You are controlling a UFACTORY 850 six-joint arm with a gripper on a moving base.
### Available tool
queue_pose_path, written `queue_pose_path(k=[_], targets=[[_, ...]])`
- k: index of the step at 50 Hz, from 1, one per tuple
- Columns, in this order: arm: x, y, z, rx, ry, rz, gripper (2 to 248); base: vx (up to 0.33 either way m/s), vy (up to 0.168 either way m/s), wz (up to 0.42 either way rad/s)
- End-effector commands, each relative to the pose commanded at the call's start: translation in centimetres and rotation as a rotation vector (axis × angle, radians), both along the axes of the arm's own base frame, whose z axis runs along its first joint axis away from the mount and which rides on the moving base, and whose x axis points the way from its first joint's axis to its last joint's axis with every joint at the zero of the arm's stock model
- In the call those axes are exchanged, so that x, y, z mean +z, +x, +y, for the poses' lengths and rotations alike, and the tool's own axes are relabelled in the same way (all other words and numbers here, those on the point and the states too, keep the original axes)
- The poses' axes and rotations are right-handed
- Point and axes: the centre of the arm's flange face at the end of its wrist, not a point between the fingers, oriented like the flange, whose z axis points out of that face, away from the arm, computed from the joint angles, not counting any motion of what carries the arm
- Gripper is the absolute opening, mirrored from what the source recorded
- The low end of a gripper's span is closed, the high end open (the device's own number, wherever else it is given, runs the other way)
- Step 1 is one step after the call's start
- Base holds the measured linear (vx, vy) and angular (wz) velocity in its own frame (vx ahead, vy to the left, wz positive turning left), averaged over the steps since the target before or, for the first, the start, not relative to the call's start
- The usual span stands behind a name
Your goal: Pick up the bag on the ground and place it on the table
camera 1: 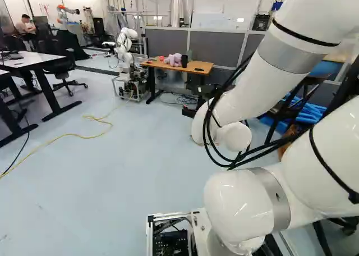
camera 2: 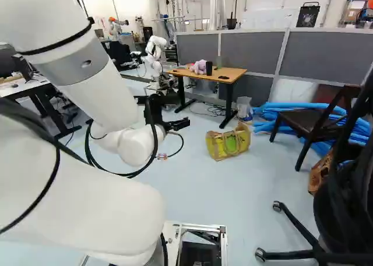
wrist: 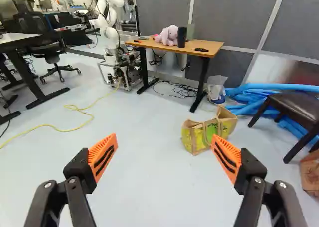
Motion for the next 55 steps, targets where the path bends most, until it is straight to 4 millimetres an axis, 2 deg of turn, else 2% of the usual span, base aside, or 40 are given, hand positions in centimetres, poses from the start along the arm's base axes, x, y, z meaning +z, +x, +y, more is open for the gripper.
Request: queue_pose_path(k=[55], targets=[[0.0, 0.0, 0.0, 0.0, 0.0, 0.0, 247, 0.258, 0.042, -0.029]])
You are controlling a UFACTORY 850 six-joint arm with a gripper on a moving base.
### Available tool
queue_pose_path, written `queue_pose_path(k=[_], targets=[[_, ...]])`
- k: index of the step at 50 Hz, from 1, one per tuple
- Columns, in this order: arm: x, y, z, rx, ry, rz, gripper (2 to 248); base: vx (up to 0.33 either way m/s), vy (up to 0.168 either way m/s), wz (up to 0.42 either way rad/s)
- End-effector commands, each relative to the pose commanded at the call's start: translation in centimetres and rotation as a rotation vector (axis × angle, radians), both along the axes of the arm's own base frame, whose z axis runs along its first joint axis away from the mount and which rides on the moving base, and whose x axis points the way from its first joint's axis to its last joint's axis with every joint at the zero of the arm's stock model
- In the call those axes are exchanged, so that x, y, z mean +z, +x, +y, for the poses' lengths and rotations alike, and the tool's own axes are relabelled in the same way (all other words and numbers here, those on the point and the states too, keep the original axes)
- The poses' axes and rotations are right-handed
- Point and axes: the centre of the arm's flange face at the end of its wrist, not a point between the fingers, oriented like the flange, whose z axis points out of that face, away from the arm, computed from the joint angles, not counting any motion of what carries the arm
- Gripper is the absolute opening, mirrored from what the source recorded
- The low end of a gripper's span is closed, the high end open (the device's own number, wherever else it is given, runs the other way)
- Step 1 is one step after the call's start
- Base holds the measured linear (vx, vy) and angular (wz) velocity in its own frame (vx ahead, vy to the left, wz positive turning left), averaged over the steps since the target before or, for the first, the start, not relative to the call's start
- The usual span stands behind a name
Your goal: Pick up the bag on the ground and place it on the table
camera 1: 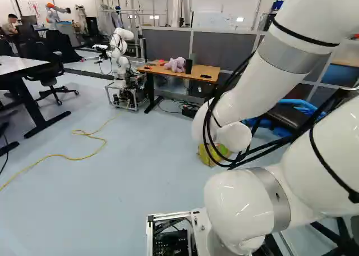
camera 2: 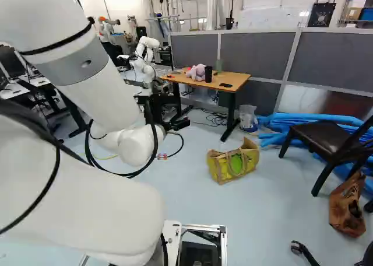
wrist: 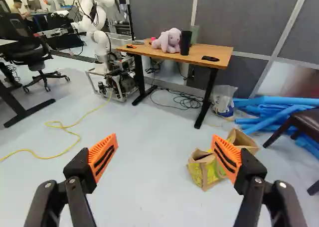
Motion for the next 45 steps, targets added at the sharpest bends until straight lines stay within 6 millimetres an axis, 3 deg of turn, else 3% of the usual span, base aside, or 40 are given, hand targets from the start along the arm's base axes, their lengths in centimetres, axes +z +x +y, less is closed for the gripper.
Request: queue_pose_path(k=[33, 45], targets=[[0.0, 0.0, 0.0, 0.0, 0.0, 0.0, 247, 0.259, -0.016, -0.349], [0.0, 0.0, 0.0, 0.0, 0.0, 0.0, 247, -0.002, -0.058, -0.332]])
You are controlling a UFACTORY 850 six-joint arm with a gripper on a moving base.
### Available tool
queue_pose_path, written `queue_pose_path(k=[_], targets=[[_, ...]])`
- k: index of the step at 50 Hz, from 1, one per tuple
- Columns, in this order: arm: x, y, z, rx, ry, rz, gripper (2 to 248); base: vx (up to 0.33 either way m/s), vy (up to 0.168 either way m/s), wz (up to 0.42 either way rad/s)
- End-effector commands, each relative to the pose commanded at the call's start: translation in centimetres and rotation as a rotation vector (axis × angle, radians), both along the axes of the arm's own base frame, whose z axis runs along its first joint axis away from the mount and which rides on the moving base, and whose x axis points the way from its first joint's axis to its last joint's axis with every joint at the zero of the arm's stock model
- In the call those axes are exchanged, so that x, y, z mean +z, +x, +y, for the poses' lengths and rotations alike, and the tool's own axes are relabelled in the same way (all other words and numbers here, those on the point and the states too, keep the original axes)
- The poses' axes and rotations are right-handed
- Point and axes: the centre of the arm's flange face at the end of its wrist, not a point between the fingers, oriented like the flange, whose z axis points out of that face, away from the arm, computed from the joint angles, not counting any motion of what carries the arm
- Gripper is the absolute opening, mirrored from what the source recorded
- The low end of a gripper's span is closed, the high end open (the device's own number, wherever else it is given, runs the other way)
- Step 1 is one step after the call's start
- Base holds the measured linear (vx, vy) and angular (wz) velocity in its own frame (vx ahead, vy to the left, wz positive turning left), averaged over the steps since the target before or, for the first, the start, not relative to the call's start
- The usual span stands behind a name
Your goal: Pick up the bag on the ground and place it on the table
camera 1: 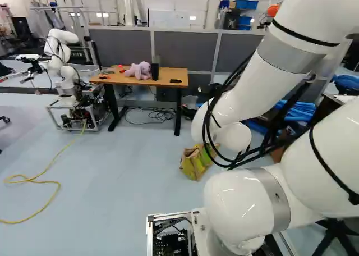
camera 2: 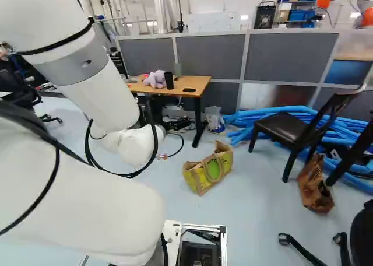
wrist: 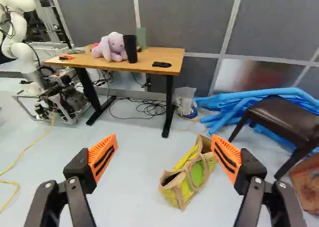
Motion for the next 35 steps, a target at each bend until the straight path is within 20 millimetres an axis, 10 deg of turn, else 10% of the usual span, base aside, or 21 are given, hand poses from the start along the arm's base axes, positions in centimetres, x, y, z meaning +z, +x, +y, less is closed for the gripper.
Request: queue_pose_path(k=[35], targets=[[0.0, 0.0, 0.0, 0.0, 0.0, 0.0, 247, 0.053, -0.061, -0.303]])
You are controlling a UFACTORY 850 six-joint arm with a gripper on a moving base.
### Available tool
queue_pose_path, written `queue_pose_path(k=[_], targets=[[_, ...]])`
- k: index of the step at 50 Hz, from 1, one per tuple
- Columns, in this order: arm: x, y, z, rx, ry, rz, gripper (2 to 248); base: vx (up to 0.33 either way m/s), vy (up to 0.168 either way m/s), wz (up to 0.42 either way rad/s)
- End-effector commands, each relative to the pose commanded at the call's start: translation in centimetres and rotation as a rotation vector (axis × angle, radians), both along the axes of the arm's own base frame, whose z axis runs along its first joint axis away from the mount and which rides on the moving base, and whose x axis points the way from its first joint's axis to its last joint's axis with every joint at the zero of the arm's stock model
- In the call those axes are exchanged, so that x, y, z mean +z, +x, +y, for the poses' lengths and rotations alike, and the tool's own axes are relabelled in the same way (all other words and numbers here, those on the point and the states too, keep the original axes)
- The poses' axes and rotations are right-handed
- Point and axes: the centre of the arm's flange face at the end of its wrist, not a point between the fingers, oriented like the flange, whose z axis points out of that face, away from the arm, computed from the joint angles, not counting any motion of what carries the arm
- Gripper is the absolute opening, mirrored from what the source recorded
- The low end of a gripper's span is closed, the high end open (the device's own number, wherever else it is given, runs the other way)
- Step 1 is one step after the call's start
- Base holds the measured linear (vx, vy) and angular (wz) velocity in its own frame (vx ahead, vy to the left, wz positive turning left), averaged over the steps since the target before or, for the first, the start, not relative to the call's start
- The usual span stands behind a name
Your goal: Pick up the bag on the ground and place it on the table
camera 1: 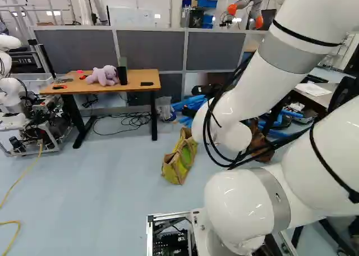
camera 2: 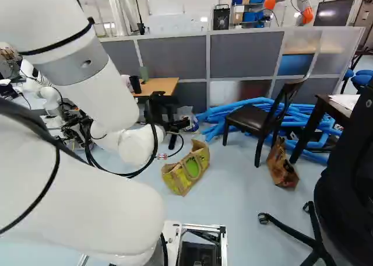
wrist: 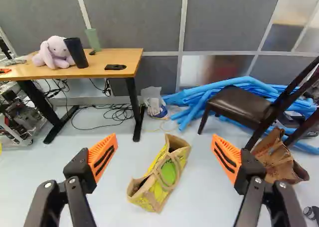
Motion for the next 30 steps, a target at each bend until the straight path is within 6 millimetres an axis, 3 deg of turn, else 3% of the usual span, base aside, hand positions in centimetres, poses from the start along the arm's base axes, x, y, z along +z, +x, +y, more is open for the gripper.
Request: queue_pose_path(k=[30], targets=[[0.0, 0.0, 0.0, 0.0, 0.0, 0.0, 247, 0.049, 0.001, -0.006]])
